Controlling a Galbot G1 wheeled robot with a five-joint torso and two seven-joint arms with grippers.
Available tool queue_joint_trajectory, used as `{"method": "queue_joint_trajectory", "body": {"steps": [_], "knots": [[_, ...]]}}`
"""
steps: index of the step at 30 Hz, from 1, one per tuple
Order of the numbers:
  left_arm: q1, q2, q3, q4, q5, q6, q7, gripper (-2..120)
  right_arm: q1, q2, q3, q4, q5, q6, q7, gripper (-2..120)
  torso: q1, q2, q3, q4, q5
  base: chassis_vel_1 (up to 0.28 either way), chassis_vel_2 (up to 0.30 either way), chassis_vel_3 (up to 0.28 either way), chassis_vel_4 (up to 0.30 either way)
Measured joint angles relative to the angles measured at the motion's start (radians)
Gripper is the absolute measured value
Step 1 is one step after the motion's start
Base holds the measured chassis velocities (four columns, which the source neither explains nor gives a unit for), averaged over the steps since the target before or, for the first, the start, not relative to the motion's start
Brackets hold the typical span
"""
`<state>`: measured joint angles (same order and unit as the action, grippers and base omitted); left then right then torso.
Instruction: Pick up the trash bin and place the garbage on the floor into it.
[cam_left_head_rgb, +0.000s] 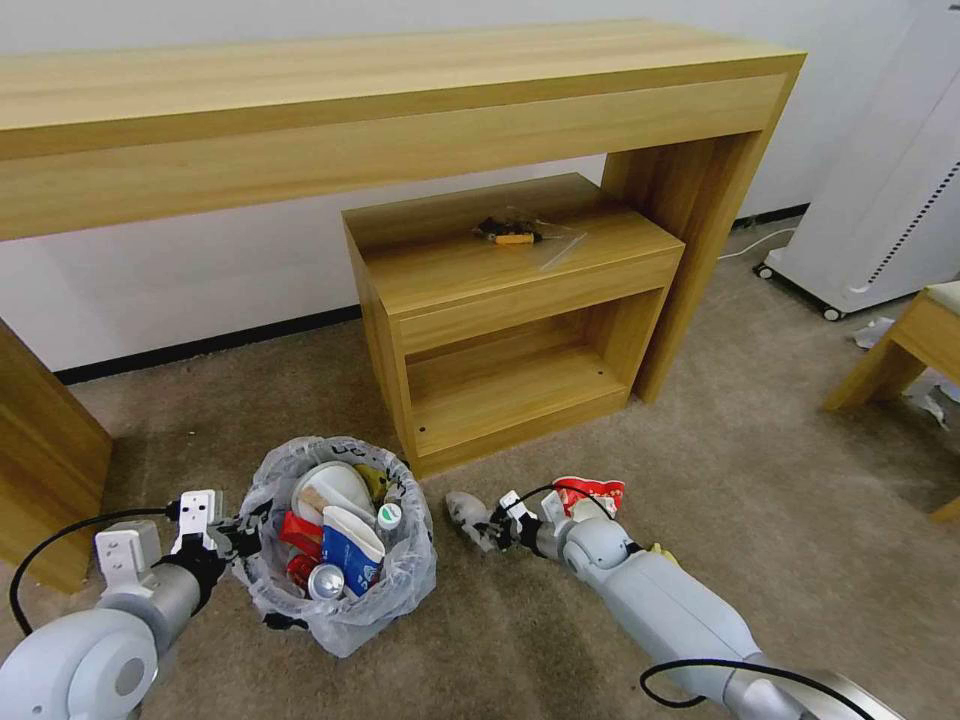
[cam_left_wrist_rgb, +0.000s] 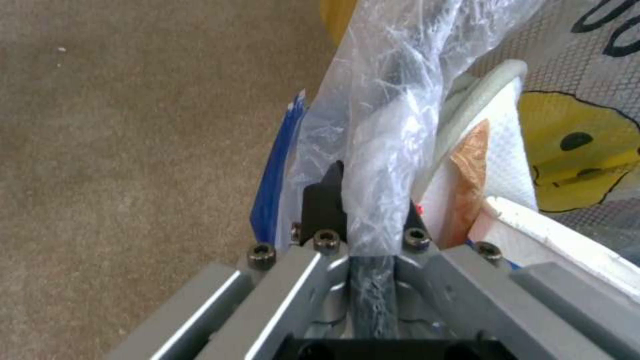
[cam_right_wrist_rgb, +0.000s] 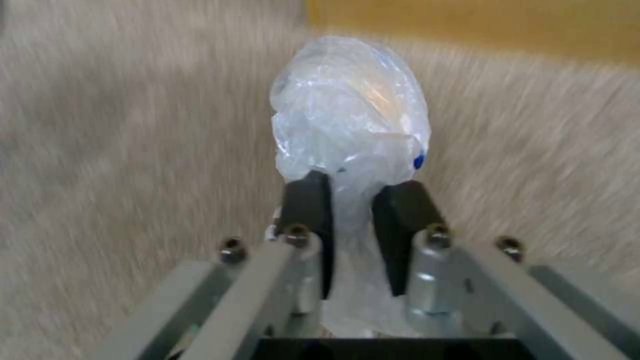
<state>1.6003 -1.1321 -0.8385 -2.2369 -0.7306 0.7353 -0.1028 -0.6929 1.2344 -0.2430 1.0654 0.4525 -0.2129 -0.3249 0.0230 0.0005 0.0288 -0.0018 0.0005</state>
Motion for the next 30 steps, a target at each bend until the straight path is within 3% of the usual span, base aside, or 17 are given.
{"method": "queue_joint_trajectory", "body": {"steps": [2, 3, 4, 9, 11, 13, 16, 17, 20, 21, 23, 30], "knots": [[0.002, 0.000, -0.001, -0.001, 0.000, 0.000, 0.000, 0, -0.018, -0.029, 0.029, 0.071, 0.003, 0.002, 0.005, 7, 0.000, 0.000, 0.000, 0.0001, 0.0000, 0.000, 0.000, 0.000, 0.000], [0.005, 0.000, -0.003, -0.002, 0.000, 0.000, 0.000, 0, -0.052, -0.103, 0.070, 0.231, 0.028, 0.000, 0.015, 0, 0.000, 0.000, 0.000, -0.0002, 0.0001, 0.000, 0.000, 0.000, 0.000], [0.006, 0.001, -0.003, -0.002, 0.000, 0.000, 0.001, 0, -0.067, -0.181, 0.095, 0.373, 0.054, -0.001, 0.024, 0, 0.000, 0.000, 0.000, -0.0005, -0.0003, 0.000, 0.000, 0.000, 0.000], [0.006, 0.001, 0.000, -0.002, 0.000, 0.000, 0.001, 0, -0.053, -0.253, 0.105, 0.556, 0.084, -0.005, 0.030, 0, 0.000, 0.000, 0.000, -0.0005, 0.0000, 0.000, 0.000, 0.000, 0.000], [0.006, 0.001, 0.004, 0.001, 0.003, 0.000, 0.000, 0, 0.009, -0.298, 0.094, 0.733, 0.147, -0.035, 0.033, 0, 0.000, 0.000, 0.000, -0.0002, -0.0001, 0.000, 0.000, 0.000, 0.000], [0.005, 0.001, 0.005, 0.003, 0.004, 0.000, 0.000, 0, 0.033, -0.305, 0.084, 0.773, 0.177, -0.050, 0.033, 0, 0.000, 0.000, 0.000, -0.0001, -0.0004, 0.000, 0.000, 0.000, 0.000], [-0.002, 0.001, 0.018, 0.010, 0.010, 0.000, -0.001, 0, 0.155, -0.301, -0.047, 0.897, 0.335, -0.127, 0.075, 0, 0.000, 0.000, 0.000, -0.0001, -0.0005, 0.000, 0.000, 0.000, 0.000], [-0.002, 0.001, 0.018, 0.010, 0.010, 0.000, -0.001, 0, 0.155, -0.301, -0.047, 0.897, 0.335, -0.127, 0.075, 0, 0.000, 0.000, 0.000, -0.0001, -0.0005, 0.000, 0.000, 0.000, 0.000], [-0.010, 0.001, 0.028, 0.013, 0.011, 0.000, -0.005, 0, 0.234, -0.262, -0.222, 0.927, 0.397, -0.167, 0.136, 0, 0.000, 0.000, 0.000, 0.0002, -0.0005, 0.000, 0.000, 0.000, 0.000], [-0.010, 0.001, 0.028, 0.013, 0.011, 0.000, -0.005, 0, 0.234, -0.262, -0.222, 0.927, 0.397, -0.167, 0.136, 0, 0.000, 0.000, 0.000, 0.0002, -0.0005, 0.000, 0.000, 0.000, 0.000], [-0.014, 0.004, 0.030, 0.013, 0.006, 0.000, -0.013, 0, 0.253, -0.243, -0.331, 0.920, 0.387, -0.183, 0.161, 0, 0.000, 0.000, 0.000, 0.0002, -0.0003, 0.000, 0.000, 0.000, 0.000], [-0.014, 0.009, 0.024, 0.005, -0.005, 0.000, -0.016, 0, 0.255, -0.241, -0.436, 0.887, 0.375, -0.229, 0.212, 3, 0.000, 0.000, 0.000, -0.0002, -0.0003, 0.000, 0.000, 0.000, 0.000]]}}
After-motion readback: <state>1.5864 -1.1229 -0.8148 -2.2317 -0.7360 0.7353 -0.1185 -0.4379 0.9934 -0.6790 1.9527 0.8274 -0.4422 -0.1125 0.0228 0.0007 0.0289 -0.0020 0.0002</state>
